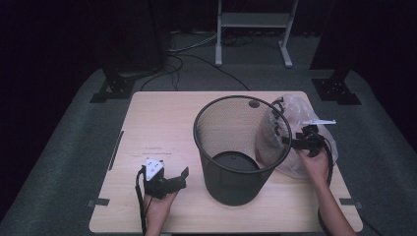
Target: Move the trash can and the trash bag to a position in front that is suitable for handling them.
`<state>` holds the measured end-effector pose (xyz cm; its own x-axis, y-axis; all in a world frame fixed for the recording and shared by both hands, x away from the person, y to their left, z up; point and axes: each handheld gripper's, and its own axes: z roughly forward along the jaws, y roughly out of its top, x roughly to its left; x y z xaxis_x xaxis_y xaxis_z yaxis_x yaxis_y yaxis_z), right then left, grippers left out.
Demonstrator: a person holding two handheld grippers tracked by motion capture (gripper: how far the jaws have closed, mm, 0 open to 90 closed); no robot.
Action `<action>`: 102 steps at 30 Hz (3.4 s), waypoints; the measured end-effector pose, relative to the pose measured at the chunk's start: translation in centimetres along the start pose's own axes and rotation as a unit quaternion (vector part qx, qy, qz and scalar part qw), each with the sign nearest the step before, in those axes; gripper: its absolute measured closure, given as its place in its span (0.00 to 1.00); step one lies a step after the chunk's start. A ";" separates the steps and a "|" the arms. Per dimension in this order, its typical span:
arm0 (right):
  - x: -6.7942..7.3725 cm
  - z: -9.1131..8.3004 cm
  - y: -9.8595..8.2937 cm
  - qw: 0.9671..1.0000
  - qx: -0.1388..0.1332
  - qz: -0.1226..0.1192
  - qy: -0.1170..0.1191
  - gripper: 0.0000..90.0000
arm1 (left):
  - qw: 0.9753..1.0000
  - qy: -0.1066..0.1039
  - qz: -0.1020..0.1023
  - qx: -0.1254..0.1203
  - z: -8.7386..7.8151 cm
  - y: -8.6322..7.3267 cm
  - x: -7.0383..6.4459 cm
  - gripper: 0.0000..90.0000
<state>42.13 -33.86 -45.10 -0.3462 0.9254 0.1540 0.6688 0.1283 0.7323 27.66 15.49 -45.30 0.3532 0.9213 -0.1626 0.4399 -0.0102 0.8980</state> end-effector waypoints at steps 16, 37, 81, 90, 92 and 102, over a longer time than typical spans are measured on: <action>0.2 2.1 -2.5 0.998 -0.018 -0.017 -0.051 0.56 | 1.000 0.015 -0.012 -0.007 -0.6 0.2 1.2 0.03; 0.5 -2.8 0.5 0.998 -0.035 -0.060 -0.010 0.98 | 1.000 0.014 -0.021 -0.007 -0.6 -0.1 1.8 0.03; 1.2 -24.2 12.5 0.973 -0.144 -0.087 0.158 0.99 | 1.000 0.022 -0.020 -0.002 -0.6 -0.4 2.1 0.03; 3.6 -25.6 13.7 0.962 -0.141 -0.112 0.206 0.99 | 1.000 0.021 -0.020 -0.001 -0.6 -0.4 2.0 0.03; 4.3 -25.7 13.9 0.959 -0.137 -0.118 0.218 0.99 | 1.000 0.021 -0.019 -0.001 -0.5 -0.4 2.0 0.03; 7.8 -25.2 14.8 0.946 -0.118 -0.148 0.262 0.99 | 1.000 0.020 -0.020 -0.001 -0.5 -0.4 2.0 0.03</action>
<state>32.71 -33.71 -16.38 -0.8154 0.5498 0.1815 0.3469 0.2130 0.9134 27.74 17.57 -45.80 0.3021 0.9358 -0.1819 0.4506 0.0280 0.8923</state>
